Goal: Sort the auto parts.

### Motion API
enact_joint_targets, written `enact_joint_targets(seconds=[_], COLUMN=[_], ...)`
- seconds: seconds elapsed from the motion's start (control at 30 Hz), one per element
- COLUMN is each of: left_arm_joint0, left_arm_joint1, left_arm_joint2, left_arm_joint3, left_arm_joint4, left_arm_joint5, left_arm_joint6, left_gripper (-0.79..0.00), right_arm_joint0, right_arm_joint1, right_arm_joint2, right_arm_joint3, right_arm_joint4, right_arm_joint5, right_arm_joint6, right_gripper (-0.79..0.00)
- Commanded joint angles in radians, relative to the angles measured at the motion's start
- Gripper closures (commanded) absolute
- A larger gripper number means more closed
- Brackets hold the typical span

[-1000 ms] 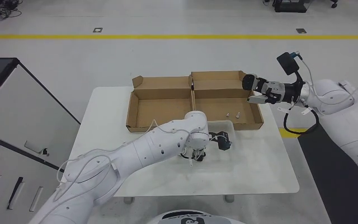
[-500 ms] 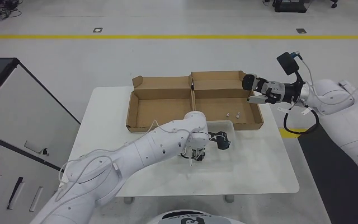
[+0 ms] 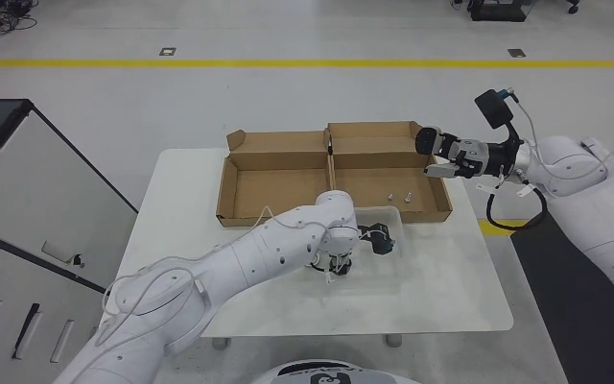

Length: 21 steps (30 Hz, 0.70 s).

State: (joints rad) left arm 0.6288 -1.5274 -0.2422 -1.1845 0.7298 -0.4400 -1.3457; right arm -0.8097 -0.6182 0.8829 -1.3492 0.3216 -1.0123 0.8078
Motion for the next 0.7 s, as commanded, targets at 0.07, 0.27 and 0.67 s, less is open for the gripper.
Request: enact_joint_targets(seconds=[0.07, 0.27, 0.67], left_arm_joint0=[0.005, 0.012, 0.015], left_arm_joint1=[0.003, 0.002, 0.0], left_arm_joint2=[-0.006, -0.008, -0.02], left_arm_joint3=[-0.006, -0.006, -0.008], left_arm_joint4=[0.004, 0.007, 0.024], left_arm_joint5=[0.0, -0.009, 0.004], left_arm_joint6=[-0.003, -0.004, -0.004], left_gripper=[-0.363, -0.292, 0.0], right_arm_joint0=[0.0, 0.0, 0.0], right_arm_joint1=[0.0, 0.0, 0.0], right_arm_joint2=[0.0, 0.0, 0.0], right_arm_joint3=[0.0, 0.0, 0.0], right_arm_joint4=[0.0, 0.0, 0.0], right_arm_joint5=[0.0, 0.0, 0.0], right_arm_joint6=[0.0, 0.0, 0.0], right_gripper=[-0.785, -0.785, -0.785])
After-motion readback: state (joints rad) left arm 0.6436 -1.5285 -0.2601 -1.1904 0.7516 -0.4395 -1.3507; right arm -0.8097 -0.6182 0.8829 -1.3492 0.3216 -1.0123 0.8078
